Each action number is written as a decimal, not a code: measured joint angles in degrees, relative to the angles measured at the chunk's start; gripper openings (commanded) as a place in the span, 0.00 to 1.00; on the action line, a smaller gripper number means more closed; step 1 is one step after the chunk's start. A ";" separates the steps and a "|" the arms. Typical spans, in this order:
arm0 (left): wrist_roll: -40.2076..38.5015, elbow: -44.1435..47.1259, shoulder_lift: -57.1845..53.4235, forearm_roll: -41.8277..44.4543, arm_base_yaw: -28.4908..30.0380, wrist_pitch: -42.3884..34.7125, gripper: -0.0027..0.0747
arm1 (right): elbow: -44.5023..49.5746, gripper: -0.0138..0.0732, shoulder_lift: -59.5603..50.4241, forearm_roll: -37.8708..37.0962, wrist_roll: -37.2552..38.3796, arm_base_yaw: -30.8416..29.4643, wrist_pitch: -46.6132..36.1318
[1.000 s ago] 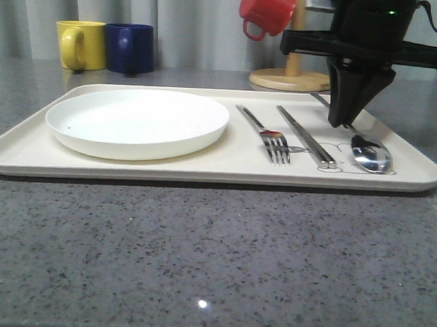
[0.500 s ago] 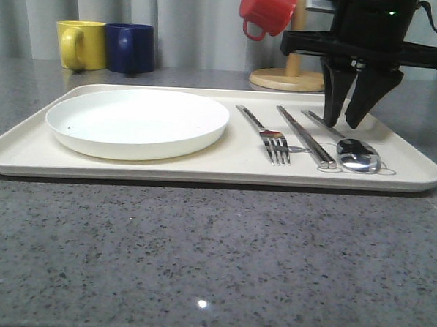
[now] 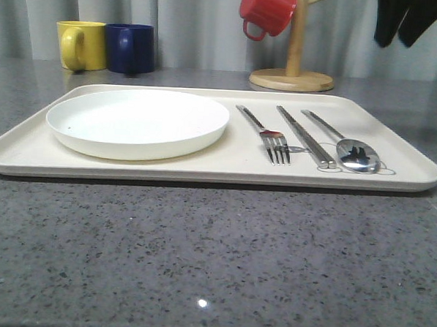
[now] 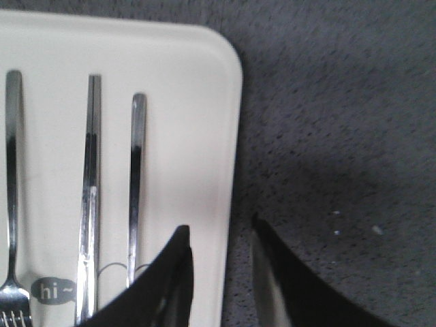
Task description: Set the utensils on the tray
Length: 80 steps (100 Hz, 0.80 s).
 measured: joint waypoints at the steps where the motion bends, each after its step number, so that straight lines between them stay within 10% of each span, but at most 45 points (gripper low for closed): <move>1: 0.00 0.00 0.00 0.00 0.00 0.00 0.01 | 0.07 0.43 -0.33 -0.26 -0.10 -0.16 -0.15; 80: 0.00 0.00 0.00 0.00 0.00 0.00 0.01 | 49.14 0.43 -55.75 -6.97 -0.67 -0.26 -23.29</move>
